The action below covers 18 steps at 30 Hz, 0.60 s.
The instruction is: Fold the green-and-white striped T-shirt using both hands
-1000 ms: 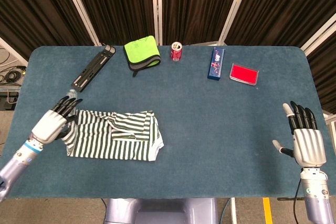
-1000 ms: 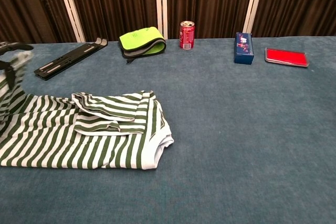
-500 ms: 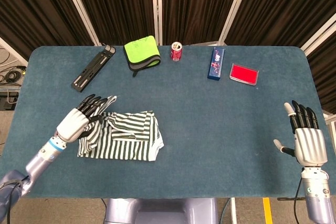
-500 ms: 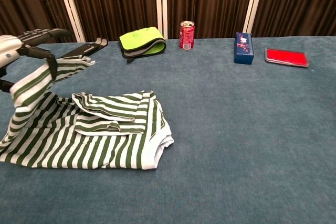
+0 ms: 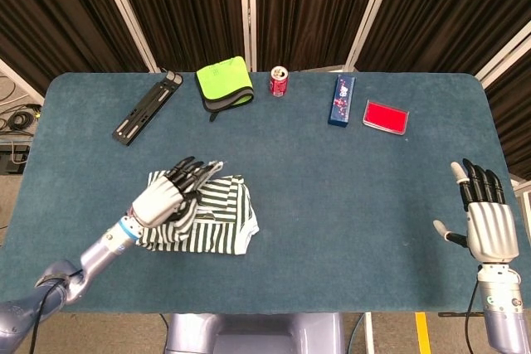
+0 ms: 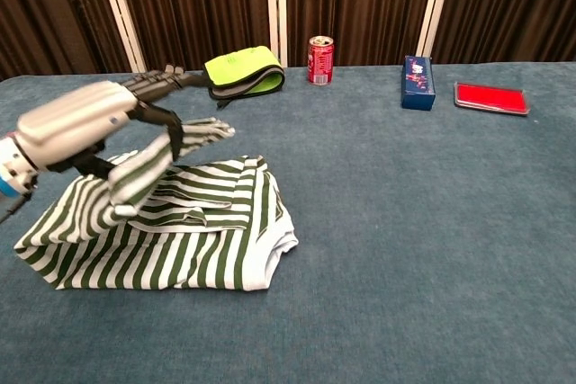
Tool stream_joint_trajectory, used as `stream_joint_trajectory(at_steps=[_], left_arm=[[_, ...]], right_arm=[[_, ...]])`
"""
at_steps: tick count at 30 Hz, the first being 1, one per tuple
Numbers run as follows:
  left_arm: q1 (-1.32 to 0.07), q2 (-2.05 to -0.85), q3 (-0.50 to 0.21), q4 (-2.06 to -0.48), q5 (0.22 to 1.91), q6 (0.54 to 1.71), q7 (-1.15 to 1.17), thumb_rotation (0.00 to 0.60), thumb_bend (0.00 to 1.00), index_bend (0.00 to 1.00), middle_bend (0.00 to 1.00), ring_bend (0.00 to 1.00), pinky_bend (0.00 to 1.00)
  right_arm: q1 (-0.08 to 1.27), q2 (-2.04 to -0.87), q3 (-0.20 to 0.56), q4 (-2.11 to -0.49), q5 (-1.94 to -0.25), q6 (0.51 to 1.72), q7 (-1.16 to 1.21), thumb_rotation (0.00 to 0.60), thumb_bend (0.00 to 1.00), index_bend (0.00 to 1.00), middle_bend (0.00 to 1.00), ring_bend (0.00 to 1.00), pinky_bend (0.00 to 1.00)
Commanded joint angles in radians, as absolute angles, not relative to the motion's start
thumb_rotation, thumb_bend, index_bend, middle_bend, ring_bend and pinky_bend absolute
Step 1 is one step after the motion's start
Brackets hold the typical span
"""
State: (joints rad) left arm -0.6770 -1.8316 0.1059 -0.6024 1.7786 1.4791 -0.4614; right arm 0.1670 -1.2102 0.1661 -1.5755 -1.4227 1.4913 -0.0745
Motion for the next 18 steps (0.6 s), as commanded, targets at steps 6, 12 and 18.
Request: stream_joint_trajectory(at_steps=[6, 12, 18], left_arm=[[-0.707, -1.899, 0.118, -0.594, 1.791, 1.416, -0.424, 0.6, 0.65, 0.88, 0.0, 0.0, 0.0], [-0.729, -1.945, 0.111, -0.58, 1.78, 1.357, -0.395, 0.6, 0.65, 0.88, 0.0, 0.0, 0.0], [-0.736, -1.976, 0.109, -0.569, 1.774, 1.336, -0.387, 0.6, 0.65, 0.88, 0.0, 0.0, 0.0]], right_arm=[[0.166, -1.208, 0.168, -1.576, -1.421, 1.491, -0.067, 0.6, 0.0, 0.0, 0.0, 0.0, 0.0], [0.167, -1.205, 0.165, -1.575, -1.423, 1.487, -0.062, 0.6, 0.0, 0.0, 0.0, 0.0, 0.0], [0.166, -1.203, 0.166, -1.576, -1.424, 1.487, -0.058, 0.6, 0.0, 0.0, 0.0, 0.0, 0.0]])
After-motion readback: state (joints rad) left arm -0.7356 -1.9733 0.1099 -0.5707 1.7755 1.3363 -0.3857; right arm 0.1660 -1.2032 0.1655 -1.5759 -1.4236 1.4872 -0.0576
